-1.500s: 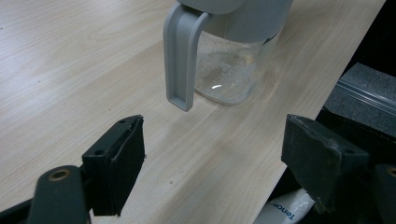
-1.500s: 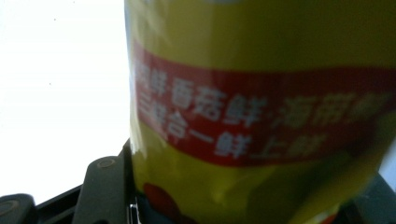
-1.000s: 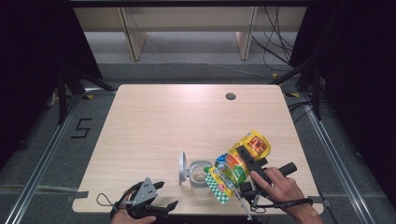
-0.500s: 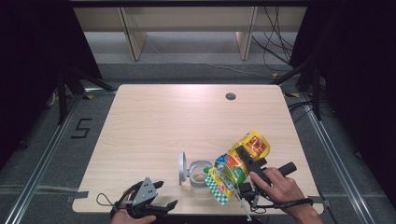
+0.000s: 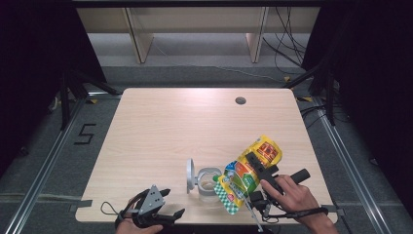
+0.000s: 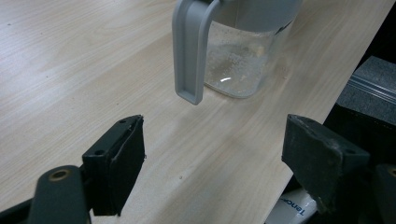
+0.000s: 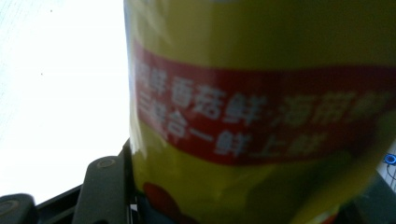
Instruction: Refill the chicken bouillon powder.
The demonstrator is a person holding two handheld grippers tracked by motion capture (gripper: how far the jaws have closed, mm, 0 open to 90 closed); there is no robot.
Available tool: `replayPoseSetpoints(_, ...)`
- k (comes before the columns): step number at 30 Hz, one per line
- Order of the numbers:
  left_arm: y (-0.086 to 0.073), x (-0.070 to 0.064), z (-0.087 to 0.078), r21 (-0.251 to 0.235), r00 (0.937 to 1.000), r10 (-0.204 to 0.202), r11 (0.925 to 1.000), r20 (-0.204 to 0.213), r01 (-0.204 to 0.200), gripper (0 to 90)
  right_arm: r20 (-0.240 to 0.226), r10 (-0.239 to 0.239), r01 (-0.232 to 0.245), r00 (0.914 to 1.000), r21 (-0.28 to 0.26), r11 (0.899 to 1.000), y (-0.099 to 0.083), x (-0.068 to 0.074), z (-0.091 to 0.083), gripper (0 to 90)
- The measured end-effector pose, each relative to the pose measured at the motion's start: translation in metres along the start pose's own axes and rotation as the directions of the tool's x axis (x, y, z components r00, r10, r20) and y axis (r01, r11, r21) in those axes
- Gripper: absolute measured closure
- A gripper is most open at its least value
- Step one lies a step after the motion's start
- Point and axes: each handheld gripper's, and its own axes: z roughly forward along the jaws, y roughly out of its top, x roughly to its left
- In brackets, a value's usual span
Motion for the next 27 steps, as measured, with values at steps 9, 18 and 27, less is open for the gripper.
replayPoseSetpoints(9,0.0000,0.0000,0.0002,0.000,1.0000,0.003,1.0000,0.002,-0.003,20.8,0.001,-0.011,0.011,0.9999,0.022,1.000,-0.0004,-0.0017,-0.0010,40.6)
replayPoseSetpoints(18,-0.0002,0.0001,0.0005,0.002,1.0000,0.006,1.0000,-0.001,-0.006,20.8,0.007,-0.036,0.036,0.9993,0.017,0.999,0.0008,-0.0030,-0.0010,40.6)
replayPoseSetpoints(27,-0.0006,-0.0019,0.0024,-0.012,0.9990,-0.045,0.9989,0.005,0.045,20.8,0.012,-0.043,0.043,0.9990,0.019,0.999,0.0016,-0.0040,-0.0002,40.8)
